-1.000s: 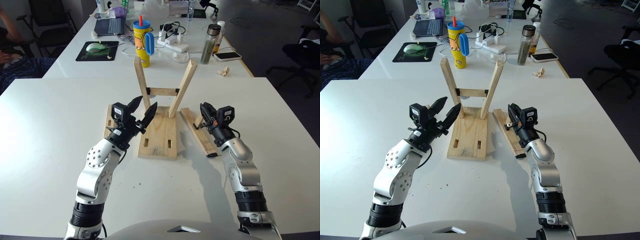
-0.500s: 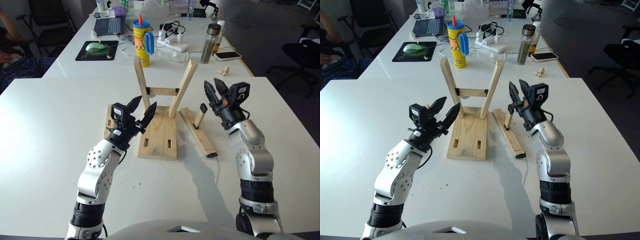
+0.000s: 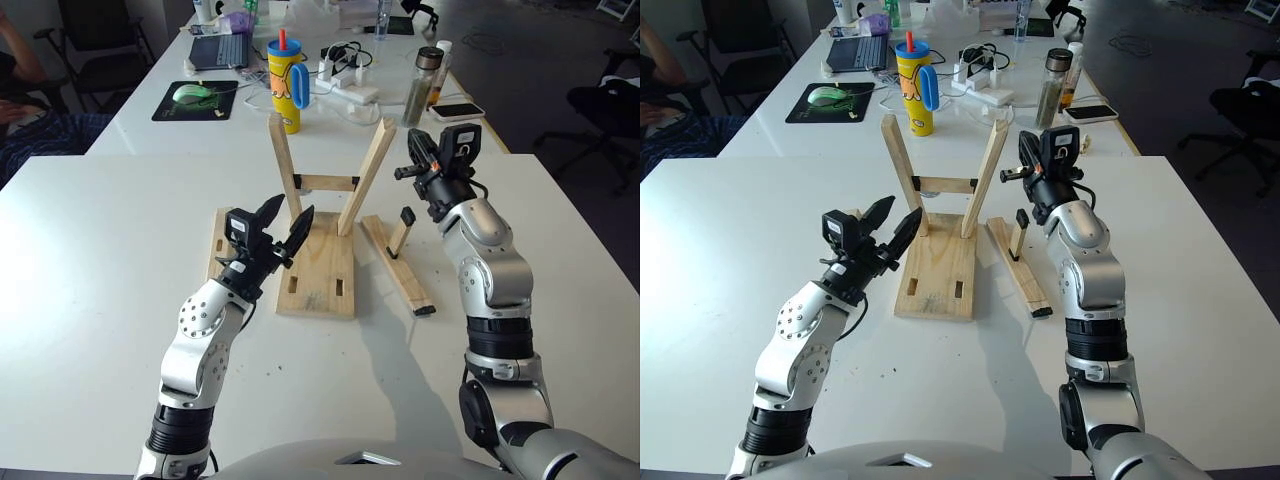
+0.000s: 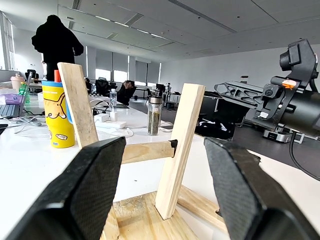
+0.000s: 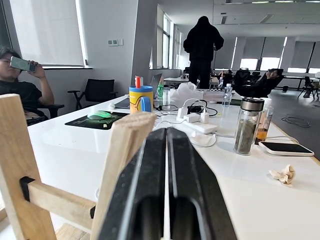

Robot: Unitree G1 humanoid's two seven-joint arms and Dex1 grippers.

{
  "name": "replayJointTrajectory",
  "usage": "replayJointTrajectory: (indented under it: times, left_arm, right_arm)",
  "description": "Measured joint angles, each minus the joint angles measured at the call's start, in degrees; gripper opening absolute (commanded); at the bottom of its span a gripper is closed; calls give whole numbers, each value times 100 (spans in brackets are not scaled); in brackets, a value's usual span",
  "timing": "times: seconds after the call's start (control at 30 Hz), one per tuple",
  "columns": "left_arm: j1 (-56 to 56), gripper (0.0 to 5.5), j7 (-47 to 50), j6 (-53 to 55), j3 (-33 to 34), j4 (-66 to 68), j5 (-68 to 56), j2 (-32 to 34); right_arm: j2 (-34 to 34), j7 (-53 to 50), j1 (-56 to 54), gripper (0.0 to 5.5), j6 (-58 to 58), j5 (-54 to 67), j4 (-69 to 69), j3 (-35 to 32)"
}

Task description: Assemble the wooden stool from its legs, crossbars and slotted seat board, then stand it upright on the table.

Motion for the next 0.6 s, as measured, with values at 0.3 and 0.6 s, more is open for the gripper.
replayJointTrajectory:
  times: [0.3,0.6]
  left_arm:
    - [-5,292,0,-61,-3,74,6,-4]
    - [-52,292,-22,-60,4,115,-7,6]
  right_arm:
    - [96,-153,-202,1,-452,-236,-417,13]
    - [469,-568,724,1,339,-481,38,290]
